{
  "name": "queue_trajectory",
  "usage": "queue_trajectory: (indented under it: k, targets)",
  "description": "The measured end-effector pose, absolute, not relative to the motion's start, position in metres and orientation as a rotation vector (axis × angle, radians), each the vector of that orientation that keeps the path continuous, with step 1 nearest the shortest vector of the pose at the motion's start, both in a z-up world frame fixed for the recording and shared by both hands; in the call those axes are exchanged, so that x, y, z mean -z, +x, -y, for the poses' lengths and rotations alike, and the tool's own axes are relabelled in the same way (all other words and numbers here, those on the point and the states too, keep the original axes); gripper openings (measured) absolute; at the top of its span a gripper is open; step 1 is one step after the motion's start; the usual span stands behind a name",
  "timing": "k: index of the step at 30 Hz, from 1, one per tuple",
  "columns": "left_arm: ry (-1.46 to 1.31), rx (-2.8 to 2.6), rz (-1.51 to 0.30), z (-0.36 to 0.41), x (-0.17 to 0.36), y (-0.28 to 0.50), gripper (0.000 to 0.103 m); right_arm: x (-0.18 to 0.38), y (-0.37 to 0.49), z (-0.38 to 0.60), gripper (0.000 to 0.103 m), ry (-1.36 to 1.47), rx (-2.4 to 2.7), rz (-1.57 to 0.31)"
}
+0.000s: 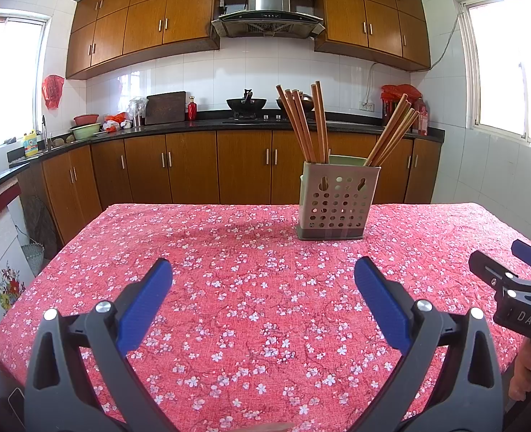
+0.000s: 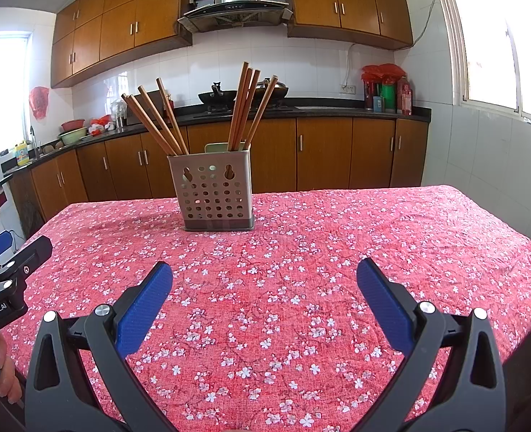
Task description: Organize utensils
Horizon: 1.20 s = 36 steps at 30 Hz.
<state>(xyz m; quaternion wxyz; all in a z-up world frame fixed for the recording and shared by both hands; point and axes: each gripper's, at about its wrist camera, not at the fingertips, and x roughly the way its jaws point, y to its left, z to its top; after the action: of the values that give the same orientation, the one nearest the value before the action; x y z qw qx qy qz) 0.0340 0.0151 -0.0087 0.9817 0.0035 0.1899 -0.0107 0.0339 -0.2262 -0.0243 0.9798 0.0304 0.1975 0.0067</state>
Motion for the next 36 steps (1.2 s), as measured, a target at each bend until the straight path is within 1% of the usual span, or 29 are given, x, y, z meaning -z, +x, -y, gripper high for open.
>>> queue_trajectory:
  k: [36]
  targets:
    - [0.001,0.014,-0.39,-0.0127,0.0146,0.034,0.099,0.0251,0.034,0.2266,0.101,0.066,-0.011,-0.4]
